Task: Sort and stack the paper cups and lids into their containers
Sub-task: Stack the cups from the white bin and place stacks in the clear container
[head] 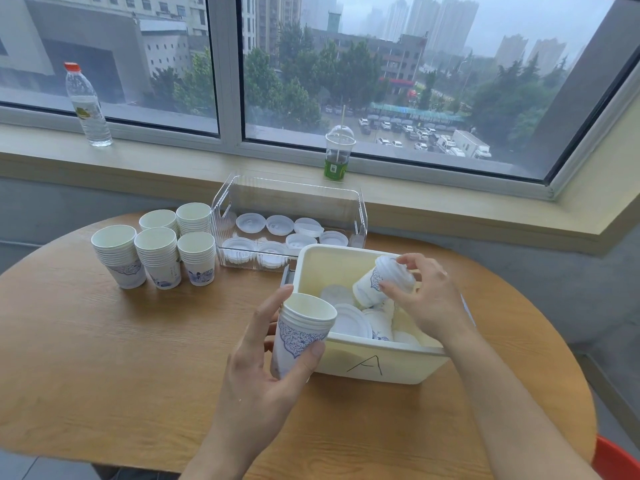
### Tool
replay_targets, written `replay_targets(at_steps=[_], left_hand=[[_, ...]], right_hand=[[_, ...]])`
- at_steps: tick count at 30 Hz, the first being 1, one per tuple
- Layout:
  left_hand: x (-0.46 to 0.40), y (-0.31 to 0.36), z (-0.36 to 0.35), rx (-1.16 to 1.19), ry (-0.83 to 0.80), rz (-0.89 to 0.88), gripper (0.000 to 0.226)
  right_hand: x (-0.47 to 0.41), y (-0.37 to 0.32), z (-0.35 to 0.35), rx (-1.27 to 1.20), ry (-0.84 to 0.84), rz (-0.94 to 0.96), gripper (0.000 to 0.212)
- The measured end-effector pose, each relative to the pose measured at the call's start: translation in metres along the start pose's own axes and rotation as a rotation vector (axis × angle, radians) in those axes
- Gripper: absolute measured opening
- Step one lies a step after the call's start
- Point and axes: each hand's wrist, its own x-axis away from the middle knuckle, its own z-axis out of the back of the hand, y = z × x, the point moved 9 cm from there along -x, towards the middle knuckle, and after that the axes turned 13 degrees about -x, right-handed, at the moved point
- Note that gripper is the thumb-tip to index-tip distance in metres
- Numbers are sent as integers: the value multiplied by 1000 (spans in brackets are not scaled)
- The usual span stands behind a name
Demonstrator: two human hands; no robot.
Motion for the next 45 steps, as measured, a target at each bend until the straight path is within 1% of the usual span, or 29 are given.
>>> replay_targets(at_steps=[3,7,8,11,14,18,21,24,28,32,36,39,45], left_hand=[[1,1,-2,-6,-5,-8,69],[1,4,-5,-8,-2,-16,68],[1,6,-6,-8,-1,-20,68],[1,12,-9,1,-3,-29,67],[1,13,-9,-2,-4,-35,68],[1,9,-4,-27,6,-30,69],[1,6,0,-30,8,-20,70],[0,5,3,-51,18,-14,74],[0,5,6,-37,33,-6,74],[-2,2,10,-35,42,1,75],[-3,-2,12,-38,42,12,74],[-4,-5,14,-39,45,25,74],[-4,-10,17,-62,51,29,73]], right_hand=[[8,5,13,-32,-19,3,45],[22,2,9,-254,-131,-19,41],[24,-1,7,-278,-143,-5,41],[25,-13,6,-272,-127,59,42],[25,-20,2,-304,-151,73,44],[23,-16,-3,-117,-152,92,51],[23,-10,-13,40,-204,67,57],[23,-3,-22,124,-252,35,57],[20,-3,-29,159,-275,14,61],[15,-19,-37,141,-265,102,64],[12,-35,-58,129,-316,200,71],[8,-43,-72,170,-324,267,74],[1,-45,-85,246,-298,289,70]])
